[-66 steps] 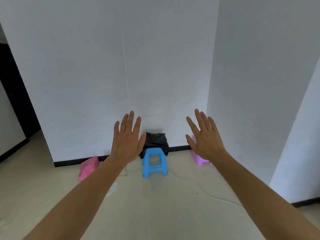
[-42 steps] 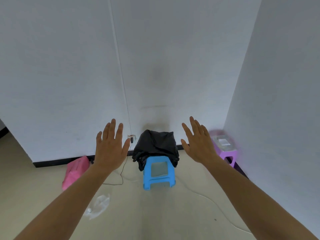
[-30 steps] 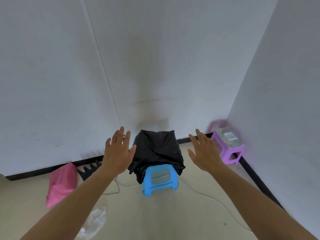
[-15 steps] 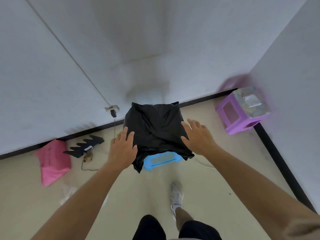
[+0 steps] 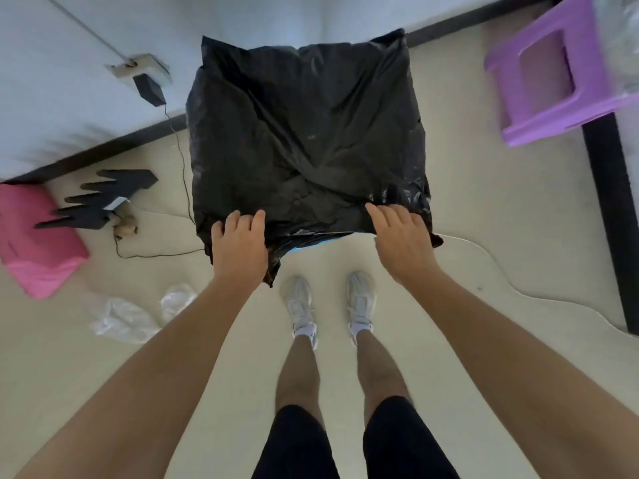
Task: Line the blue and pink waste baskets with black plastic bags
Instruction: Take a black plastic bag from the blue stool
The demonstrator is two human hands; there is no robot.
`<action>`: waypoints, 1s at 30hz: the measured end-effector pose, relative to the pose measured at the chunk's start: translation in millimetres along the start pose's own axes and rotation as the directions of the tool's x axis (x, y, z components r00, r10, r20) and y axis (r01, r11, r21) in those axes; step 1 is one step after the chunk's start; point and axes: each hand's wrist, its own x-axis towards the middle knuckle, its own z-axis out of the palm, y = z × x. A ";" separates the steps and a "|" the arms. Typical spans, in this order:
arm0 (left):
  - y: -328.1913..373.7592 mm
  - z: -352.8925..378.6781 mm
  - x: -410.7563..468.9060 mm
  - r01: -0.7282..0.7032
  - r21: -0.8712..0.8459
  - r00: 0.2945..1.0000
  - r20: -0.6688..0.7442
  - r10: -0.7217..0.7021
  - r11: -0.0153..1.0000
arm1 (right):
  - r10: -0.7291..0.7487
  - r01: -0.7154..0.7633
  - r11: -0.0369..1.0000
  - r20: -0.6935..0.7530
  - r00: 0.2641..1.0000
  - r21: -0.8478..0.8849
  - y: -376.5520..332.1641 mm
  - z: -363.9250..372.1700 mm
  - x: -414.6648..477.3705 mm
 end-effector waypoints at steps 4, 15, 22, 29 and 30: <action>-15.7 6.3 8.5 -0.043 -0.154 0.985 -0.171 0.016 0.987 | 0.060 -0.060 0.998 -0.084 0.995 -0.003 2.2 4.2 3.3; -13.8 -189.8 -26.8 -0.141 -0.531 0.870 -0.470 -0.152 0.835 | 0.345 -0.220 0.930 -0.488 0.802 0.295 -4.0 -196.8 -31.5; 68.6 -306.7 -90.3 -0.541 -0.396 0.746 -0.633 0.206 0.742 | 0.562 -0.358 0.824 -0.551 0.617 0.439 43.7 -275.3 -173.5; 184.9 -336.2 -157.4 -0.793 -0.043 0.525 -0.554 0.646 0.608 | 0.717 -0.554 0.694 -0.379 0.585 0.459 108.7 -241.1 -351.6; 207.7 -338.4 -169.4 -0.818 -0.018 0.490 -0.545 0.680 0.575 | 0.777 -0.589 0.626 -0.343 0.528 0.511 118.9 -232.2 -378.7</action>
